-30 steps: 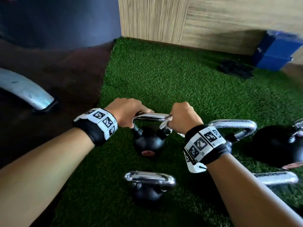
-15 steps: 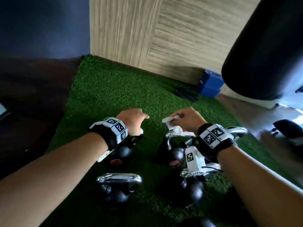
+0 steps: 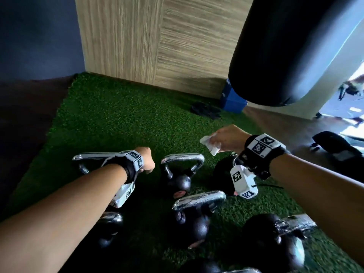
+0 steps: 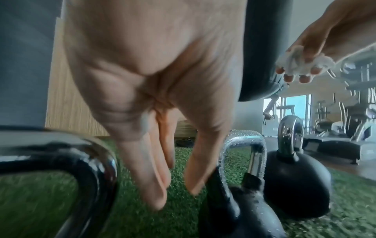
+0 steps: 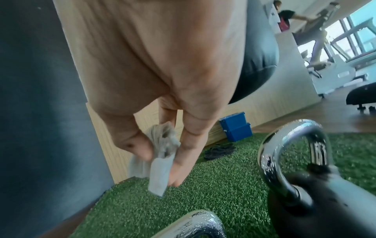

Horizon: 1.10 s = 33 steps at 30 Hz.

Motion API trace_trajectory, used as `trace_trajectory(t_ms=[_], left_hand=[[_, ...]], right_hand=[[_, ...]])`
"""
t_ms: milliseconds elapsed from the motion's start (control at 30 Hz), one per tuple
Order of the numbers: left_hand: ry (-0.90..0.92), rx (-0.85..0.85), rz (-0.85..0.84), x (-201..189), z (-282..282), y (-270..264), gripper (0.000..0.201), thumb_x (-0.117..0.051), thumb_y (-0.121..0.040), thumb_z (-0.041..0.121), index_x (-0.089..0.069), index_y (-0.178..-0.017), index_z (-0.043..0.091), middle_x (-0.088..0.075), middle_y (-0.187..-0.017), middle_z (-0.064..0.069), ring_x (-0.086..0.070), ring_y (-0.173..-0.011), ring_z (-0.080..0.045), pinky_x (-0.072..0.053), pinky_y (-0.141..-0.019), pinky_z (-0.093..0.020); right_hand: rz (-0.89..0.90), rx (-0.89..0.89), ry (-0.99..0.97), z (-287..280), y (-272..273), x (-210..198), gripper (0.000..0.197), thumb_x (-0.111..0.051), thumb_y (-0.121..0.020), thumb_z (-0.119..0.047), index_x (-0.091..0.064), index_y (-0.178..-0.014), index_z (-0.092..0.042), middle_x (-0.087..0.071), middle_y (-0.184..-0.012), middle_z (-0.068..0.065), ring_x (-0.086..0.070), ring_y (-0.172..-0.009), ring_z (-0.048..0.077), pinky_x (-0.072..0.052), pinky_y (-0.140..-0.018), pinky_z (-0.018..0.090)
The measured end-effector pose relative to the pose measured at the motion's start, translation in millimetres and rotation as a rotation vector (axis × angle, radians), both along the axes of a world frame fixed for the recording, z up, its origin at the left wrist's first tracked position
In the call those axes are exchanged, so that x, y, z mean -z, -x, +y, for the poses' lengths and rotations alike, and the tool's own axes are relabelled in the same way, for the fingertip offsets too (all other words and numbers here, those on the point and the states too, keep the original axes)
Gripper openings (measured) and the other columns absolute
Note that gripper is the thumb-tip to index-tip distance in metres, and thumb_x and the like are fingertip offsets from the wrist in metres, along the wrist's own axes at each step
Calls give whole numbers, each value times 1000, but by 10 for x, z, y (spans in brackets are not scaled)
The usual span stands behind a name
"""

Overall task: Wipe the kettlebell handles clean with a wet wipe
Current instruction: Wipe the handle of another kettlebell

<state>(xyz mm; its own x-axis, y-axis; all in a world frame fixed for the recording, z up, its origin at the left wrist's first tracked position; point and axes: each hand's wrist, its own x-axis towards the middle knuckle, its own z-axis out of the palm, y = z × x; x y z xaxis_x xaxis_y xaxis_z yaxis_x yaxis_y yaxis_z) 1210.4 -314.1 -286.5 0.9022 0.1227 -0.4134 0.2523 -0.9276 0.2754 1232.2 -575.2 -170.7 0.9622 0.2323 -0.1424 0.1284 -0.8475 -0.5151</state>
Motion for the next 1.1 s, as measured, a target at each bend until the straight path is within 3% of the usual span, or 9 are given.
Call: trace_trajectory(t_ms=[100,200,300,400,567,667,833,933,1100], left_hand=[[-6,-64,53,123,-75,-113,12,-81,-75,18,-72,-77,12,-70,-68,-3,-61,-52,-14,-46,-47,-20],[51,-140,138,263,-162,-199,28,-89,-68,30,-68,-68,12,-67,-64,2,-55,-43,-11,-41,-42,-18],[226,-292,202,491,-279,-285,42,-96,-65,27,-67,-86,3,-72,-89,-5,-62,-56,-16,-54,-58,-24],[336,-414,165,796,-410,-242,63,-98,-63,35,-66,-109,7,-68,-84,-5,-66,-58,-13,-57,-54,-21],[584,-383,41,1249,-525,-105,94,-95,-64,50,-49,-139,15,-55,-128,-2,-60,-115,-21,-59,-96,-42],[647,-378,-58,1384,-553,-60,93,-89,-68,58,-47,-143,24,-50,-127,4,-54,-117,-18,-59,-97,-44],[667,-417,-206,1507,-667,-149,66,-68,-83,69,-59,-133,25,-62,-130,3,-61,-118,-21,-54,-85,-29],[669,-452,-219,1527,-657,-206,60,-70,-86,63,-62,-127,20,-60,-118,-3,-68,-109,-32,-65,-78,-42],[701,-374,-213,1568,-510,-284,71,-72,-87,57,-55,-142,15,-54,-138,-9,-64,-111,-27,-65,-77,-45]], right_hand=[[89,-61,-195,-189,-174,189,41,-64,-97,-23,-60,-132,-3,-65,-130,21,-67,-92,21,-57,-88,36],[-35,-93,-183,-352,-343,390,39,-60,-100,-26,-59,-132,-4,-66,-125,16,-66,-101,21,-51,-99,37],[-1,-114,-263,-456,-519,488,29,-62,-98,-11,-66,-125,-2,-69,-114,11,-68,-100,26,-55,-94,37],[-146,-91,-270,-375,-624,613,31,-74,-86,-5,-74,-117,-11,-74,-112,9,-70,-95,21,-59,-90,37],[-239,-245,-229,-106,-605,794,22,-77,-85,-11,-80,-104,-19,-75,-91,1,-63,-70,8,-47,-54,8],[-305,-349,-200,39,-565,838,26,-77,-84,-9,-78,-110,-14,-77,-101,3,-64,-77,4,-43,-64,-2],[-435,-459,-49,185,-513,917,23,-74,-85,-10,-78,-107,-15,-77,-107,0,-63,-86,0,-42,-81,8],[-471,-481,-18,211,-508,989,20,-74,-88,-10,-78,-107,-14,-74,-111,4,-61,-90,2,-41,-79,10],[-446,-508,70,255,-518,1063,24,-68,-95,-16,-72,-118,-13,-68,-120,5,-63,-101,9,-43,-83,13]])
